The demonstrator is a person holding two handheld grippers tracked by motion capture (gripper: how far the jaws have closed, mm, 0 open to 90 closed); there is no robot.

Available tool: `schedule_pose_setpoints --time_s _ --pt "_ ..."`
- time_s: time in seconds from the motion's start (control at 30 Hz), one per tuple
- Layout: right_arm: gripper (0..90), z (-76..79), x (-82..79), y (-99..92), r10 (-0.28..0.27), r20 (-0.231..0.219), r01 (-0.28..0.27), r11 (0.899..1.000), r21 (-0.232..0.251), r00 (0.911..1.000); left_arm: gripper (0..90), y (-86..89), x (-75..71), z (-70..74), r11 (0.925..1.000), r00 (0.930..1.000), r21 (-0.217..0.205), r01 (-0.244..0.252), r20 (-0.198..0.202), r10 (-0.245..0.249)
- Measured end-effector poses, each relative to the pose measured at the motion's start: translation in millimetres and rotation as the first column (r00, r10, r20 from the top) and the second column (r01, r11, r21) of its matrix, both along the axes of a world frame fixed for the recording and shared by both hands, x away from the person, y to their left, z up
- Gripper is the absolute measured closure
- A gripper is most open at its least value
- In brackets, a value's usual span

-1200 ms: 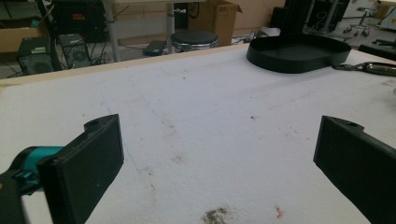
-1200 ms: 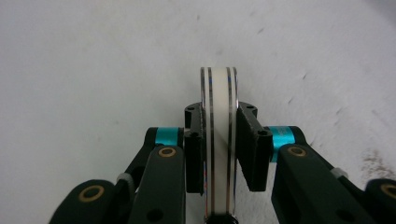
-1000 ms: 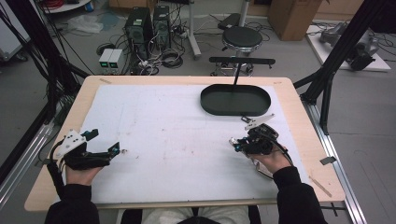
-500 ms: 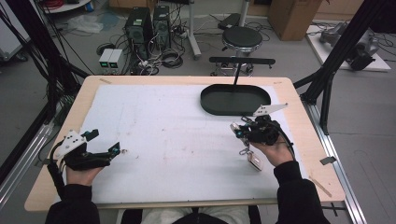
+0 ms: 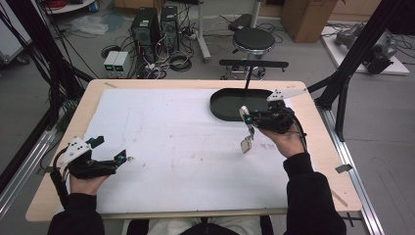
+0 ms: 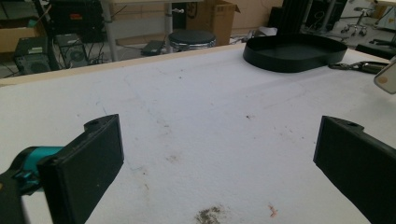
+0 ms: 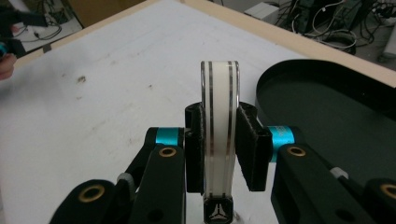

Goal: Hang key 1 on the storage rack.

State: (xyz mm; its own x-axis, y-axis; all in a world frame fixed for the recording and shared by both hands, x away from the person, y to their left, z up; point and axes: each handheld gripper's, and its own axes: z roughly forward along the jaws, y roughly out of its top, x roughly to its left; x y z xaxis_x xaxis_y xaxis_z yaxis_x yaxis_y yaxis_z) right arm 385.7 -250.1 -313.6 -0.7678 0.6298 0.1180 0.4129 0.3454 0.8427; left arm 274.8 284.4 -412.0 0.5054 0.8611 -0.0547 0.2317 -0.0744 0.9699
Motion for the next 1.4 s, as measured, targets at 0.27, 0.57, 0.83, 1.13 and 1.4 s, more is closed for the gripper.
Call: schedule_pose_setpoints --time_s 0.27,0.57,0.83,1.13,1.4 --pt "74.7 13.9 22.8 2.7 -0.032 -0.008 0.032 0.999 0.010 0.9995 2.0 0.0 0.3 0.0 1.0000 1.0000 -0.001 -0.001 0.003 0.001" --pt "74.7 35.4 48.5 3.2 -0.073 0.006 0.073 0.995 0.061 0.9973 2.0 0.4 -1.0 0.6 0.9999 0.9999 -0.004 -0.011 0.012 0.011" --pt "74.7 53.4 66.9 6.0 -0.071 0.002 0.071 0.995 0.069 0.9974 2.0 1.0 -1.4 0.3 1.0000 0.9998 0.002 -0.010 0.015 0.010" --pt "74.7 61.0 90.4 11.9 -0.077 -0.010 0.078 0.994 0.077 0.9970 2.0 2.2 0.4 0.3 0.9999 0.9997 -0.007 -0.014 0.021 0.014" --pt "74.7 66.1 108.5 10.6 -0.084 -0.010 0.084 0.993 0.087 0.9964 2.0 1.9 1.6 0.2 0.9999 0.9996 -0.010 -0.008 0.028 0.008"
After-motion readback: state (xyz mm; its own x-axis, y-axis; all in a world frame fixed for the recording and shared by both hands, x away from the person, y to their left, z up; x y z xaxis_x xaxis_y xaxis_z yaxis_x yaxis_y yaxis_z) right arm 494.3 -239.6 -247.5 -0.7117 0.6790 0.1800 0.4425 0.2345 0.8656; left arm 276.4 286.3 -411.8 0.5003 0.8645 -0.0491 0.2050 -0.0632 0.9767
